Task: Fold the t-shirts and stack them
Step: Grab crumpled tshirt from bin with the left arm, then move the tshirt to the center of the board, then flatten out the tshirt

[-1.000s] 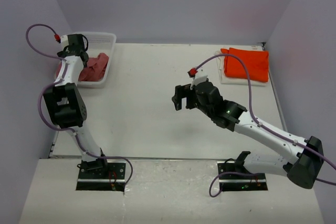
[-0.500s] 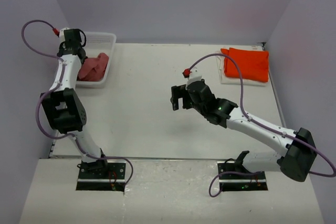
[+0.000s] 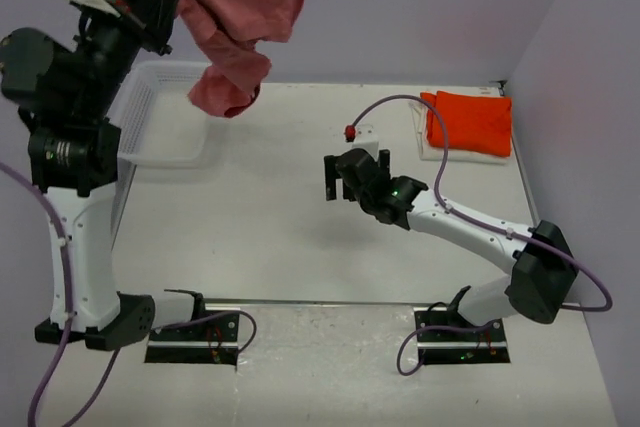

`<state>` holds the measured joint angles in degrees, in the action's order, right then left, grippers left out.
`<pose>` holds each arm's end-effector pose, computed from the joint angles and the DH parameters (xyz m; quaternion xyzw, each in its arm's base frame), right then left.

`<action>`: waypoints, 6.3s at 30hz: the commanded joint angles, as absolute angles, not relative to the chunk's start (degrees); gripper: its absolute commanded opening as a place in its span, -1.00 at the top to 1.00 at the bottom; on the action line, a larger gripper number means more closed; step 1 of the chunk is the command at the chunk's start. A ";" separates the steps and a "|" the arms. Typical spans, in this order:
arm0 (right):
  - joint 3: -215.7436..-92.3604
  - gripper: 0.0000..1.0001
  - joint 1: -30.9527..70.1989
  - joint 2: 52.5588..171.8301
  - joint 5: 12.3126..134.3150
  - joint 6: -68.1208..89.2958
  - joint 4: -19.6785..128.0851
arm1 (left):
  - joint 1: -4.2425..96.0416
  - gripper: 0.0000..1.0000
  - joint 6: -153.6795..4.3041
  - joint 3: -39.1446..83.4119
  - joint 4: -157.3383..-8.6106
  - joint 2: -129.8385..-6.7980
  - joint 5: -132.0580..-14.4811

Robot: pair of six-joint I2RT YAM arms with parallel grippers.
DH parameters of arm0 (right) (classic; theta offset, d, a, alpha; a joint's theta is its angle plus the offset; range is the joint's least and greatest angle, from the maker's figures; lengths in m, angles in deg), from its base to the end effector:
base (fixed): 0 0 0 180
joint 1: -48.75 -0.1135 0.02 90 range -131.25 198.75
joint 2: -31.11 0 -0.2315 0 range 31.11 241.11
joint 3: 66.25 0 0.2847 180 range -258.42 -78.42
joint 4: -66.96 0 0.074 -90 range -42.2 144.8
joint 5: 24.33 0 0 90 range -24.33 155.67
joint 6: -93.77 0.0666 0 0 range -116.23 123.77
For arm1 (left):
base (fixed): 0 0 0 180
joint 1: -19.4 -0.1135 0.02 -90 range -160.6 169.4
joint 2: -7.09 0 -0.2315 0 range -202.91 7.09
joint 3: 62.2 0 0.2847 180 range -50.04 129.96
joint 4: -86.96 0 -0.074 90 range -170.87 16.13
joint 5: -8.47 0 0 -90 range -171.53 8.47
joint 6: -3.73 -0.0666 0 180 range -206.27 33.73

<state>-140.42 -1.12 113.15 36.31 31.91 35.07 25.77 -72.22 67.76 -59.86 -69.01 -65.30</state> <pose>0.2644 0.2630 0.2193 -0.0594 0.8804 0.0802 0.4635 0.2577 -0.0475 0.6169 0.0781 0.5695 -0.2233 0.7872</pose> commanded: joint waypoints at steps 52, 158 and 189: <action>-137.30 -0.01 -14.79 126.30 55.83 40.78 36.87 | 25.73 0.95 -55.33 15.62 -77.71 -78.52 -65.54; -183.81 1.00 -7.58 95.11 47.36 -6.33 33.52 | 26.08 -0.26 -63.94 5.51 -57.31 -35.89 -50.76; -205.86 1.00 -14.27 111.89 32.17 -15.13 19.38 | 26.08 -0.17 -61.22 -1.17 -62.68 -37.56 -48.05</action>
